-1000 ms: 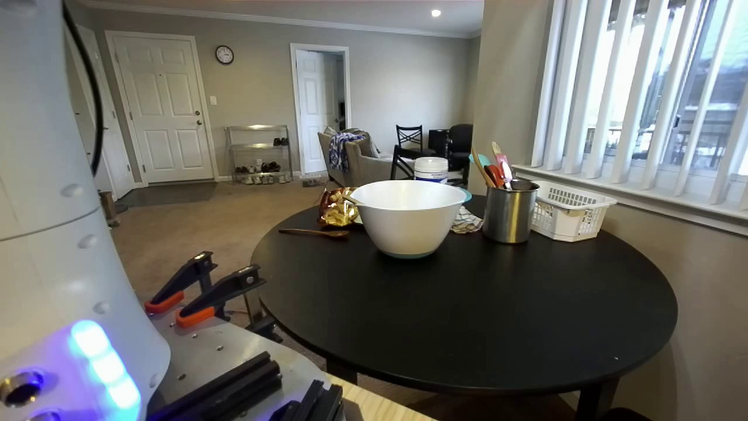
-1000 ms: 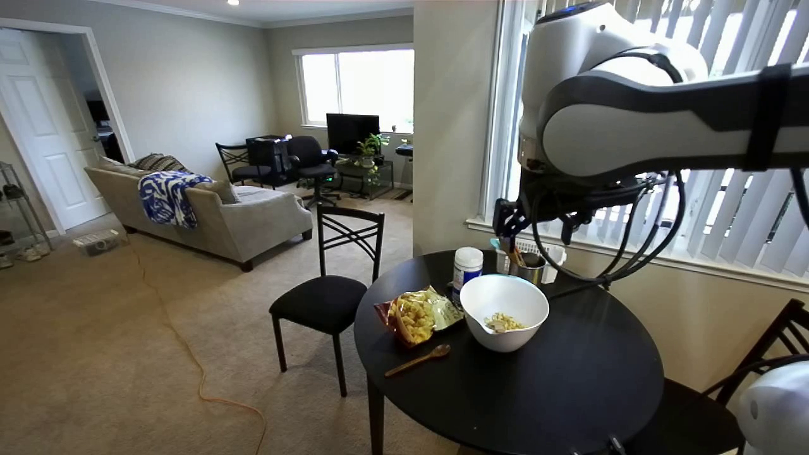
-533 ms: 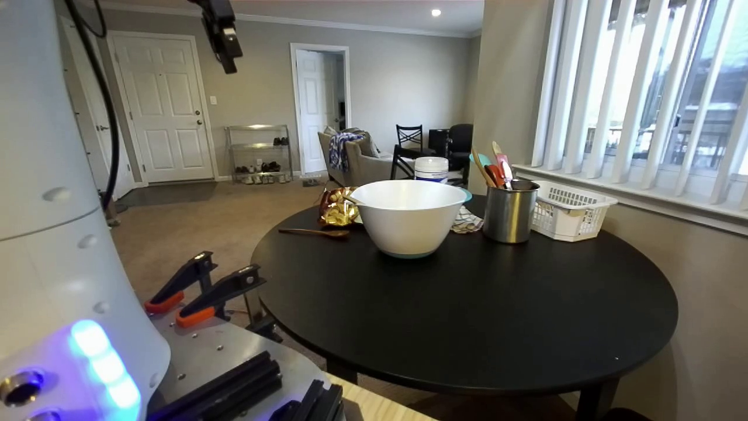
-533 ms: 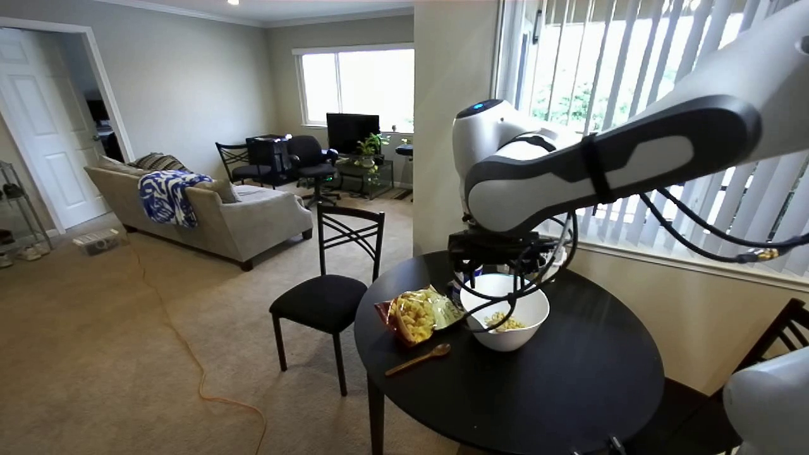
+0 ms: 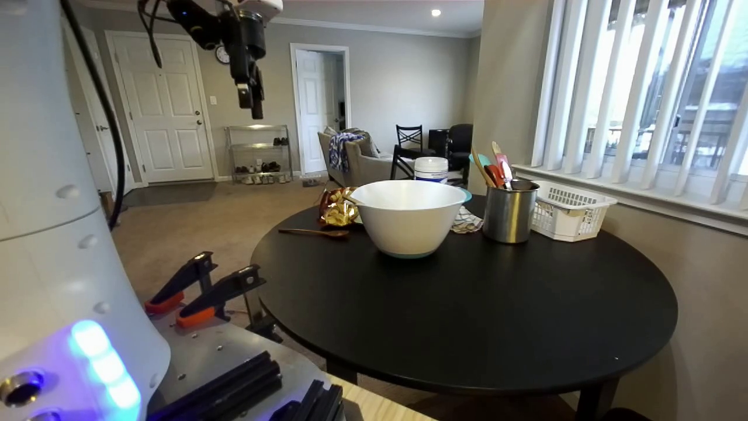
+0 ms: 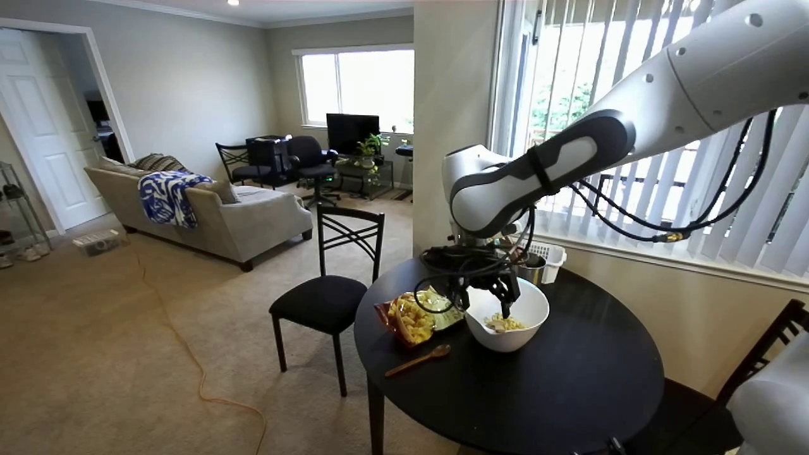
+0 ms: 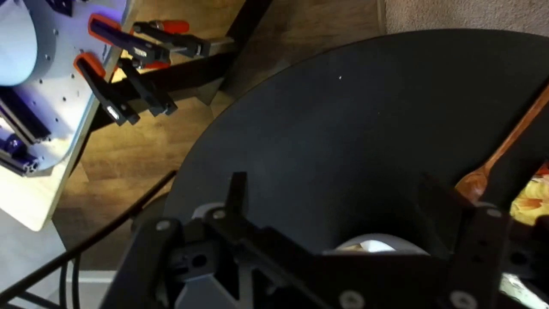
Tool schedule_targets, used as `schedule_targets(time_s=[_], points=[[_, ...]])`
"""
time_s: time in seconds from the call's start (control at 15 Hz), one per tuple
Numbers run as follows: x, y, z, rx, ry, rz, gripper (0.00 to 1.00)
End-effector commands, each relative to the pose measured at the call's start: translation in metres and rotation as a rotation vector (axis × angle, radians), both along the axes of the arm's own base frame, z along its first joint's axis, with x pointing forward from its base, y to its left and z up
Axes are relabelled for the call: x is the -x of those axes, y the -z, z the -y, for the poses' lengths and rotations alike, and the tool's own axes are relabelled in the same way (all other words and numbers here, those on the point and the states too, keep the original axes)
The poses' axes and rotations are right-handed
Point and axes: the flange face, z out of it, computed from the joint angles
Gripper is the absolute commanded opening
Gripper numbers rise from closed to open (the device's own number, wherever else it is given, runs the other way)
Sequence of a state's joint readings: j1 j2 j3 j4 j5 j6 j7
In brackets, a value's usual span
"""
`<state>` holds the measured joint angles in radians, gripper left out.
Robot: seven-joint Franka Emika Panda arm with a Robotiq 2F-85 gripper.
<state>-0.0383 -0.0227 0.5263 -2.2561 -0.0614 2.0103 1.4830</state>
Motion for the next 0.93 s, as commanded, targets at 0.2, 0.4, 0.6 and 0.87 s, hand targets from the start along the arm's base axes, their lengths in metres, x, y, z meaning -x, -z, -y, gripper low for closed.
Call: schedule_targets(time_s=[0.2,0.4,0.6,0.87], points=[[-0.03,0.04,0.002,-0.248,0.127,0.034,1.0],[-0.039,0.041,-0.005,-0.217,-0.066,0.09,1.0],[-0.046,0.039,0.002,-0.116,-0.101,0.128,1.0],[-0.061,0.045,0.017,-0.083,0.174,0.172,1.0]])
